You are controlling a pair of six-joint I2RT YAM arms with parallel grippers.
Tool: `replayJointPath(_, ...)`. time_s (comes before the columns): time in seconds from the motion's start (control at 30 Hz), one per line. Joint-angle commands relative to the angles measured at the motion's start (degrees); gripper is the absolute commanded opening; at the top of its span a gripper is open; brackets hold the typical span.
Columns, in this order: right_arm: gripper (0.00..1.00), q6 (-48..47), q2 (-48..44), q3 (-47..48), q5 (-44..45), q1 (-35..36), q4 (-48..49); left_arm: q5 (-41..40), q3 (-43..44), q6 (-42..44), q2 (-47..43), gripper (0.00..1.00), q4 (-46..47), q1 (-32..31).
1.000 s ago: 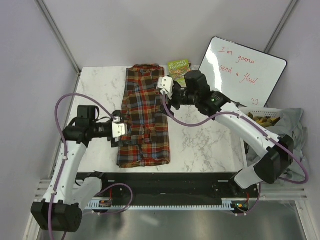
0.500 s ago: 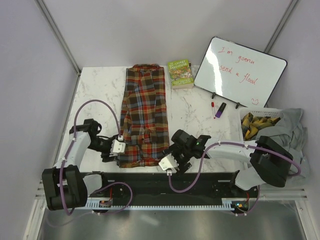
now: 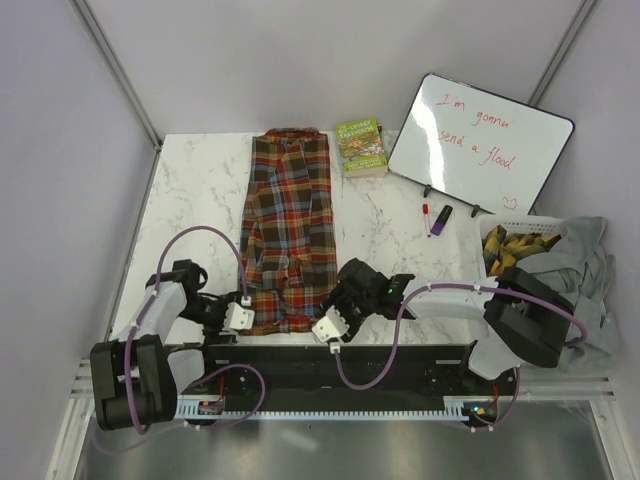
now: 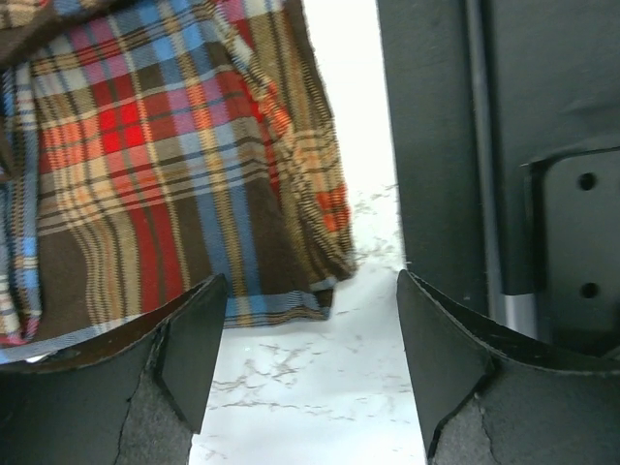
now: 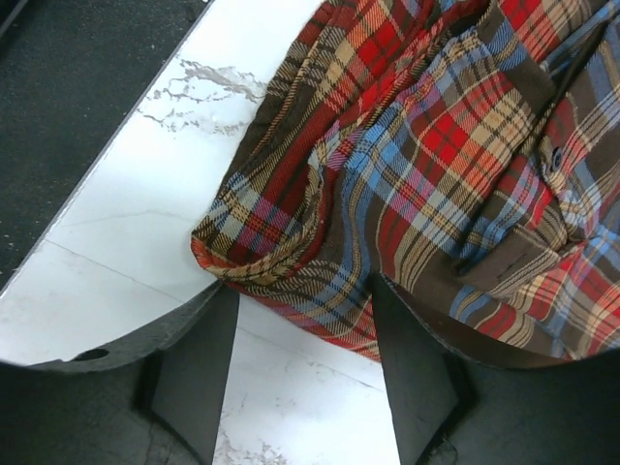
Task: Fold and stack the long sleeve shirts
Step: Fold the shirt
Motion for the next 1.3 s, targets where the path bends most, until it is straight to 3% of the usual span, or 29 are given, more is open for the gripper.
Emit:
replayJointPath(0.0, 0.62, -2.57, 1.48, -2.52, 0.41, 0.29, 2.85, 1.92, -0.64, 22.26, 1.02, 0.77, 5.20, 0.23)
replayJointPath(0.07, 0.52, -2.40, 2.01, -2.52, 0.41, 0.29, 3.11, 1.84, -1.25, 23.67, 1.12, 0.76, 5.20, 0.23)
replayJointPath(0.17, 0.39, -1.78, 2.27, -2.87, 0.41, 0.29, 3.91, 2.63, -1.61, 24.11, 1.12, 0.65, 5.29, 0.23)
replayJointPath(0.27, 0.22, 0.93, 1.93, -2.61, 0.49, 0.91, 4.61, 4.12, -2.48, 24.20, -0.46, 0.41, 4.85, 0.23)
replayJointPath(0.3, 0.19, 1.64, 1.66, -2.61, 0.67, 1.52, 4.70, 5.08, -2.57, 24.03, -1.34, 0.28, 4.15, 0.23)
replayJointPath(0.47, 0.00, 8.06, -4.48, -3.92, 1.29, 5.12, 3.91, 7.20, -0.73, 22.27, -10.80, 0.03, -7.96, 0.14)
replayJointPath(0.57, 0.00, 11.21, -9.14, -4.63, 0.94, 7.06, 2.50, 7.20, 0.15, 21.05, -16.88, 0.02, -14.91, 0.14)
replayJointPath(0.7, 0.00, 11.93, -11.96, -6.04, 2.42, 7.41, 1.36, 8.86, -0.03, 17.35, -22.26, 0.02, -15.28, 0.23)
replayJointPath(0.93, 0.00, 14.65, -13.72, -5.08, 4.19, 6.71, 0.74, 13.79, 7.70, 7.24, -13.85, 0.02, -11.41, 0.23)
replayJointPath(1.13, 0.00, 14.92, -13.90, -1.13, 1.91, 1.09, -0.31, 17.12, 12.44, 5.85, -12.07, 0.02, -7.99, 0.32)
replayJointPath(1.27, 0.00, 13.08, -11.36, 4.50, -0.99, -4.95, -1.10, 21.34, 18.94, 0.05, -4.19, 0.02, -1.15, 0.32)
